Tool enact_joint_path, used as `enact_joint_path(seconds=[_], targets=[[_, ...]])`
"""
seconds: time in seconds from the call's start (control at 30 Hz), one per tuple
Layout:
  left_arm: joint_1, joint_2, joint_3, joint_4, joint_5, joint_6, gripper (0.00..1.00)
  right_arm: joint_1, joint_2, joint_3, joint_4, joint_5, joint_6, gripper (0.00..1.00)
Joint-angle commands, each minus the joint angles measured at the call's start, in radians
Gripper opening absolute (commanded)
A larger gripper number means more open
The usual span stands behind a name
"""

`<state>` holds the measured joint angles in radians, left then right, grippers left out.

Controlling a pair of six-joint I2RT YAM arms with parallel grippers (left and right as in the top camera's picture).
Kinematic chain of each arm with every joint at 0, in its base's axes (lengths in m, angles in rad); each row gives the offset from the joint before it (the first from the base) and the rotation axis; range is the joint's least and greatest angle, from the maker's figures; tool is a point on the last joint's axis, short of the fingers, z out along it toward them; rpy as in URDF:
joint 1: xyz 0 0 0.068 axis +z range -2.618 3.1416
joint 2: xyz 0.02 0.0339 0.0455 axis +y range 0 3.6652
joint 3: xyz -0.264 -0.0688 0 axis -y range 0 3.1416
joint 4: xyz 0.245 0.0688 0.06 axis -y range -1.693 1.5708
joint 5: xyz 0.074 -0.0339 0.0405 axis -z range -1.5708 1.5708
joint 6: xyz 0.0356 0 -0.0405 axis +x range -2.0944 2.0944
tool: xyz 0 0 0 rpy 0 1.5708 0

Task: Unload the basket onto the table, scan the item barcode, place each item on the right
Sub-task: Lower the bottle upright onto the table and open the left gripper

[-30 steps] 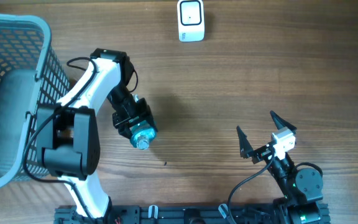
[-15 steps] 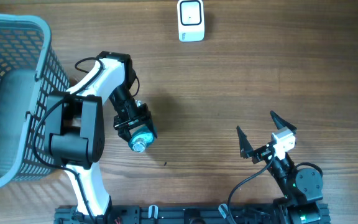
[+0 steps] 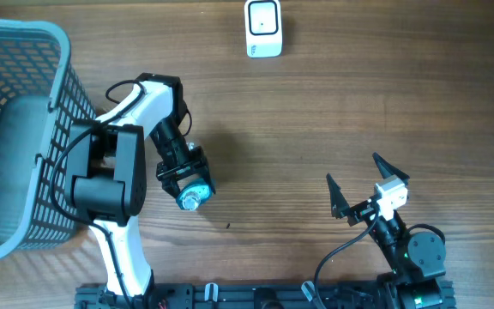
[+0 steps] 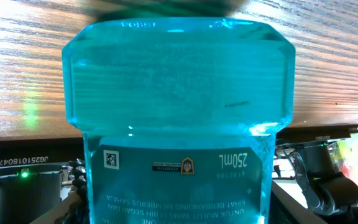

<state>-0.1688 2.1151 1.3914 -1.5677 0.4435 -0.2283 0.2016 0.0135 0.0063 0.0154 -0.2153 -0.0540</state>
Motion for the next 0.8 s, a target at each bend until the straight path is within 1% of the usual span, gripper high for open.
enact_joint_path(seconds=[0.0,0.1,0.13,0.2,0.23,0.27,0.3,0.37,0.47,0.5,0.53,0.67,0.7,0.77], targets=[[0.023,0.010,0.017,-0.025,0.009,0.019,0.04,-0.003,-0.010,-0.001,0.002,0.010,0.002,1.00],[0.034,0.010,0.017,-0.021,0.004,0.018,0.04,-0.003,-0.010,-0.001,0.002,0.010,0.002,1.00],[0.036,0.010,0.017,-0.015,0.004,0.015,0.05,-0.003,-0.010,-0.001,0.002,0.010,0.002,1.00],[0.036,0.010,0.017,-0.003,0.004,0.015,0.14,-0.003,-0.010,-0.001,0.002,0.010,0.002,1.00],[0.036,0.010,0.017,0.006,0.004,0.015,0.24,-0.003,-0.010,-0.001,0.002,0.010,0.002,1.00],[0.036,0.010,0.017,0.017,0.004,0.015,0.25,-0.003,-0.010,-0.001,0.002,0.010,0.002,1.00],[0.036,0.010,0.017,0.024,0.004,0.015,0.30,-0.003,-0.010,-0.001,0.002,0.010,0.002,1.00],[0.036,0.010,0.017,0.037,0.004,0.012,0.46,-0.003,-0.010,-0.001,0.002,0.010,0.002,1.00],[0.036,0.010,0.017,0.045,0.004,0.012,0.46,-0.003,-0.010,-0.001,0.002,0.010,0.002,1.00],[0.036,0.010,0.017,0.047,0.004,0.012,0.49,-0.003,-0.010,-0.001,0.002,0.010,0.002,1.00],[0.036,0.010,0.017,0.048,0.004,0.012,0.56,-0.003,-0.010,-0.001,0.002,0.010,0.002,1.00],[0.036,0.010,0.017,0.057,0.004,0.012,0.59,-0.003,-0.010,-0.001,0.002,0.010,0.002,1.00],[0.036,0.010,0.017,0.061,0.004,0.012,0.65,-0.003,-0.010,-0.001,0.002,0.010,0.002,1.00],[0.036,0.010,0.017,0.063,0.004,0.012,0.66,-0.003,-0.010,-0.001,0.002,0.010,0.002,1.00]])
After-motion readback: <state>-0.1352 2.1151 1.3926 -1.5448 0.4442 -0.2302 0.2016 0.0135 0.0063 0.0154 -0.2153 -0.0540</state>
